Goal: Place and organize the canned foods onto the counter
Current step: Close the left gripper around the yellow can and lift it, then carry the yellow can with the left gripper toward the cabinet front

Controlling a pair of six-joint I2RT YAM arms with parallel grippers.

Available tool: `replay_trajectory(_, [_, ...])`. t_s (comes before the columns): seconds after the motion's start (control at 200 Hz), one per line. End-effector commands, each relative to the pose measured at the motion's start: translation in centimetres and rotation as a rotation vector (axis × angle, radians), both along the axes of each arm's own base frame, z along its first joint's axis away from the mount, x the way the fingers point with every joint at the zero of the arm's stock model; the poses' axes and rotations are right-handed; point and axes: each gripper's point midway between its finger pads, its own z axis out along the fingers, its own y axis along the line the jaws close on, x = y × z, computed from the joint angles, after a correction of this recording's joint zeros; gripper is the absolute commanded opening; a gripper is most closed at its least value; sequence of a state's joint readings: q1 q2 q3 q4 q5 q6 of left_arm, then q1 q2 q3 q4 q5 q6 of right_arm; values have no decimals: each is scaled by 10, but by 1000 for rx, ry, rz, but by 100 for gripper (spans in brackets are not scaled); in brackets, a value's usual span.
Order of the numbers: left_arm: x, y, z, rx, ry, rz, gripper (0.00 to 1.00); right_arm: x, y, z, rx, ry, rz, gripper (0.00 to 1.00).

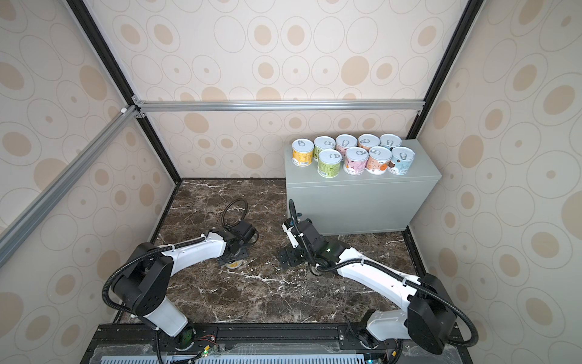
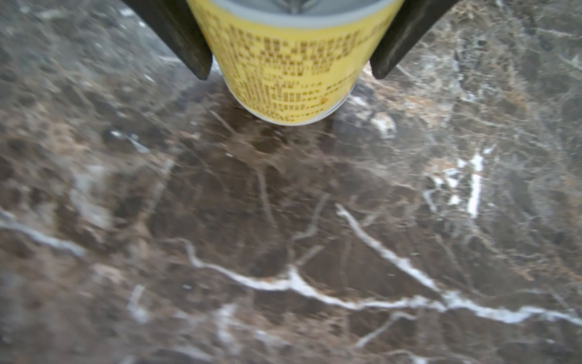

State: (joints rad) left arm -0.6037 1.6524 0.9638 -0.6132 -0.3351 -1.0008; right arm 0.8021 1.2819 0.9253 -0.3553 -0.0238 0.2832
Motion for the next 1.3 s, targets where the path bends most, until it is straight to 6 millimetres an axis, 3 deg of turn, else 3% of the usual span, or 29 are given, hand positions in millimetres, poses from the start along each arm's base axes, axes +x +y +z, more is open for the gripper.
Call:
replay_trajectory(0.0, [15,-18,14,-5,-73,-18,76,-1,-15,11,-20,-7,-21,99])
replay_trajectory(0.365, [13,-60,2,6,-66,-163,76,8,-37,33,89,43,-94,99])
replay_trajectory(0.85, [13,-75,-6,41,-28,-257,88,8,-44,38,85,23,-101,99])
replay_trajectory(1.17, [19,-76,30,15,-146,-322,97,6,-52,44,69,-23,-98,99])
replay_trajectory(1.295, [15,-82,34,-43,-220,-412,99,5,-52,45,72,-27,-96,99])
